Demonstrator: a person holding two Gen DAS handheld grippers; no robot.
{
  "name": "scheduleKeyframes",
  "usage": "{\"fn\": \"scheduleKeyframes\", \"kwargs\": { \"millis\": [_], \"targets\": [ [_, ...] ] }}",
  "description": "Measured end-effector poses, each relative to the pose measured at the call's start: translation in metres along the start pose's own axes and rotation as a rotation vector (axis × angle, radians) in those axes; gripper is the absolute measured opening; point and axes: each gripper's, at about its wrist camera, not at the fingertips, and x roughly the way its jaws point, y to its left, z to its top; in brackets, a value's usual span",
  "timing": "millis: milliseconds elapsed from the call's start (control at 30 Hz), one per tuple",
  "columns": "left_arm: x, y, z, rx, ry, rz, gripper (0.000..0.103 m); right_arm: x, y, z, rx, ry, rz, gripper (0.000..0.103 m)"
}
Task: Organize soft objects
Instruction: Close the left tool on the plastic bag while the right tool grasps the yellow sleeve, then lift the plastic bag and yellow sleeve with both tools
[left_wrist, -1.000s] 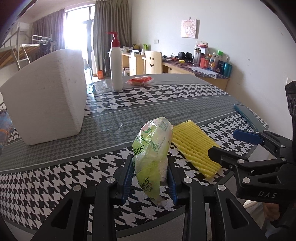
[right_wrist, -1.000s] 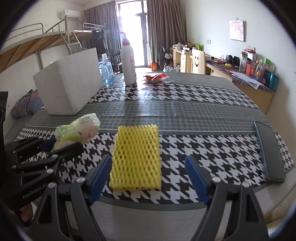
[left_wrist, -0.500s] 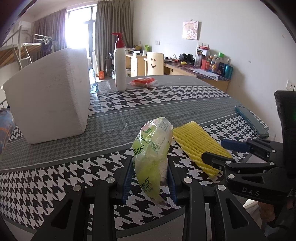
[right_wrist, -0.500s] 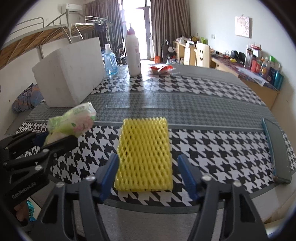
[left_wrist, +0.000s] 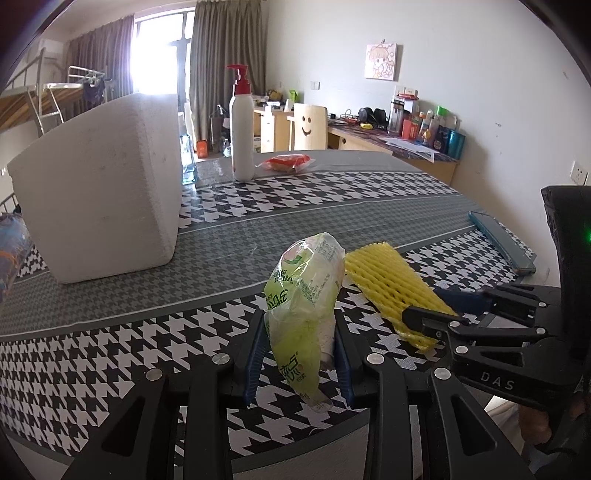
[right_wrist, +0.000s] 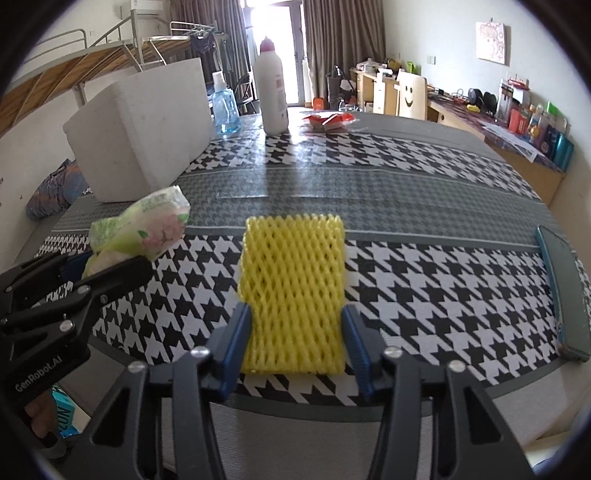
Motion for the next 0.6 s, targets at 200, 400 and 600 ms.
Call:
{"fn": "scheduleKeyframes", "kwargs": {
  "millis": [200,400,600],
  "targets": [
    [-0.004,0.002,0.0,0.002,-0.009,0.001,0.035,-0.003,0.01,-0.001,-0.035,0.002,0.018,0.023],
    [-0.008,0.002,0.001,0.004,-0.024,0.004,0.035,-0.012,0.017,-0.001,-0.05,-0.021,0.004,0.023],
    [-0.014,0.002,0.0,0.007,-0.039,0.01,0.035,-0.025,0.019,-0.001,-0.04,-0.05,-0.009,0.023]
  ]
}}
